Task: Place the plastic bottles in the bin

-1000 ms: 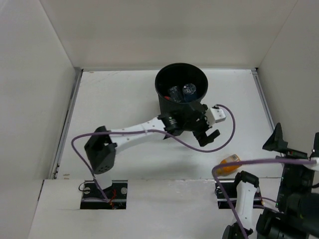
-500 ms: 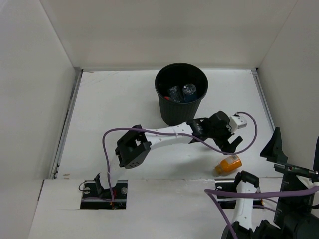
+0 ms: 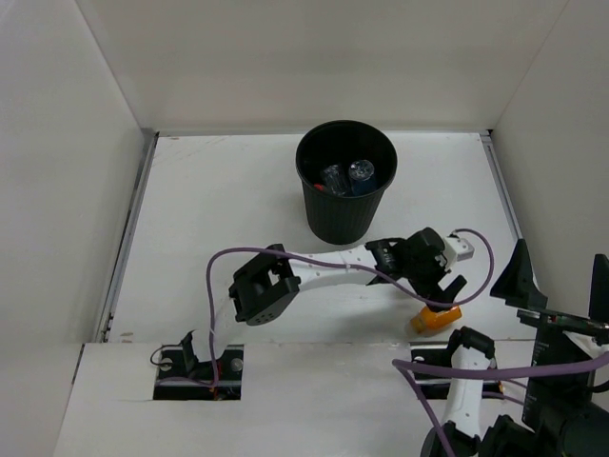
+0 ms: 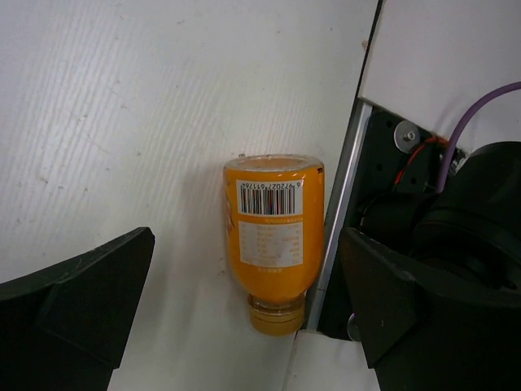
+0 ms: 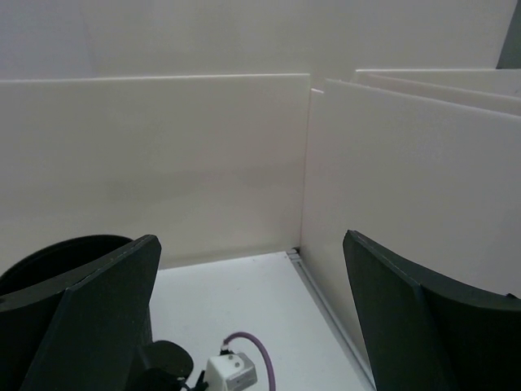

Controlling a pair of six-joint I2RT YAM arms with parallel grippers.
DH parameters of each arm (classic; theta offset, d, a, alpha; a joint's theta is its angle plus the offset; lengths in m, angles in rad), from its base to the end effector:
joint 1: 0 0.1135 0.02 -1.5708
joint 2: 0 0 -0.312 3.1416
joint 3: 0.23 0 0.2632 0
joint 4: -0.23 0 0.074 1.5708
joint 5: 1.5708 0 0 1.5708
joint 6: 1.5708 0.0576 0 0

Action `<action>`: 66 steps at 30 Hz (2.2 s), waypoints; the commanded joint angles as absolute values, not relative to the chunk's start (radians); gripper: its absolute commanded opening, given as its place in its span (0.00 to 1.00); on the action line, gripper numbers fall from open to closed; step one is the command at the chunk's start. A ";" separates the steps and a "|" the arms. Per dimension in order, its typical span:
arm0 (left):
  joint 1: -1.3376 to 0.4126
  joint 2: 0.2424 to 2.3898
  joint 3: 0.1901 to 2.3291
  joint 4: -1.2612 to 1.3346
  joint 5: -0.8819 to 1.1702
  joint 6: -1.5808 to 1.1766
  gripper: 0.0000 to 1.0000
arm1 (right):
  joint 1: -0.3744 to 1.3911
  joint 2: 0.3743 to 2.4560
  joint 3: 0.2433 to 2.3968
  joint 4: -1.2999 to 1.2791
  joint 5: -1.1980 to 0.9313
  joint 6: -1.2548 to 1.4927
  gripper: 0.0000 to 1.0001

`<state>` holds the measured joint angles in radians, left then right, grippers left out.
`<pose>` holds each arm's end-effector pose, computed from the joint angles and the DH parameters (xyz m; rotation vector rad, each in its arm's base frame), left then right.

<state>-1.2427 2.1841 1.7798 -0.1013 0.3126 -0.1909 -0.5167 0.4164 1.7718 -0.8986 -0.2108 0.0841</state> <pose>0.1674 -0.5467 0.2606 1.3220 1.8576 -1.1488 -0.1264 0.0857 0.5604 0.1487 1.1189 -0.2685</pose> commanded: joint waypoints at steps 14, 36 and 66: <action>-1.279 2.290 1.784 -0.074 0.258 -0.183 1.00 | -0.498 0.491 1.873 -0.805 -0.267 0.155 1.00; -1.102 2.134 1.885 -0.236 0.264 0.024 0.11 | -0.447 0.483 1.692 -0.686 -0.259 0.156 1.00; -1.009 1.867 2.016 -0.288 0.235 0.172 0.09 | -0.482 0.612 1.514 -0.471 -0.351 0.307 1.00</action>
